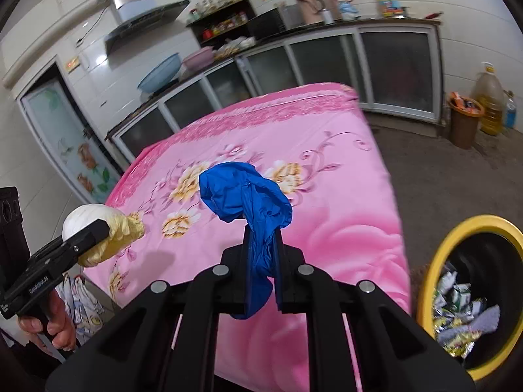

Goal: Collect trash
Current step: 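Carry the cabbage leaf and blue glove over the yellow bin with both grippers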

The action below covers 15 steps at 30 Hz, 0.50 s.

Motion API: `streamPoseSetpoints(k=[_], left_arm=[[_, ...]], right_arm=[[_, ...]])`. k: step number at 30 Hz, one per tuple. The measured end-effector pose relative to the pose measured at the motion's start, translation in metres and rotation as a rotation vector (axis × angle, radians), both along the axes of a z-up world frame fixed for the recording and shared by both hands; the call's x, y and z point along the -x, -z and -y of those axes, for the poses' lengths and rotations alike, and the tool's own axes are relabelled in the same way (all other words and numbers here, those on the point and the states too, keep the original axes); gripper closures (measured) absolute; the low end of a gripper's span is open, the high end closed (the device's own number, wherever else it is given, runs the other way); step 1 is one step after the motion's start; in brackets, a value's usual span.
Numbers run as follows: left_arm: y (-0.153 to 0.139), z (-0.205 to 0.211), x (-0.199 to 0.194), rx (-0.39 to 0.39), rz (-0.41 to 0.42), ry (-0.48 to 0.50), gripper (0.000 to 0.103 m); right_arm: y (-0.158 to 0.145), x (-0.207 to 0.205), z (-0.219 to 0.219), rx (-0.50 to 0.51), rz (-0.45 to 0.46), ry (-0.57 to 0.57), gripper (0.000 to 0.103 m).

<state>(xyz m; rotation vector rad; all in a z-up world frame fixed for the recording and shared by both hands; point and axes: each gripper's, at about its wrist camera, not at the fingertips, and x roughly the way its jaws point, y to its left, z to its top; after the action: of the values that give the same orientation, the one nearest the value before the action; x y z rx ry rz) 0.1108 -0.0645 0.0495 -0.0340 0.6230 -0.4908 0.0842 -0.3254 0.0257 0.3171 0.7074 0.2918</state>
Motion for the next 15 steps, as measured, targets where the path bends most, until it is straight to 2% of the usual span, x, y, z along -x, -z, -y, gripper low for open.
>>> streamPoseSetpoints(k=[15], left_arm=[[-0.011, 0.083, -0.001, -0.039, 0.037, 0.153, 0.08]], right_arm=[[0.001, 0.049, 0.082, -0.046, 0.055, 0.197, 0.092]])
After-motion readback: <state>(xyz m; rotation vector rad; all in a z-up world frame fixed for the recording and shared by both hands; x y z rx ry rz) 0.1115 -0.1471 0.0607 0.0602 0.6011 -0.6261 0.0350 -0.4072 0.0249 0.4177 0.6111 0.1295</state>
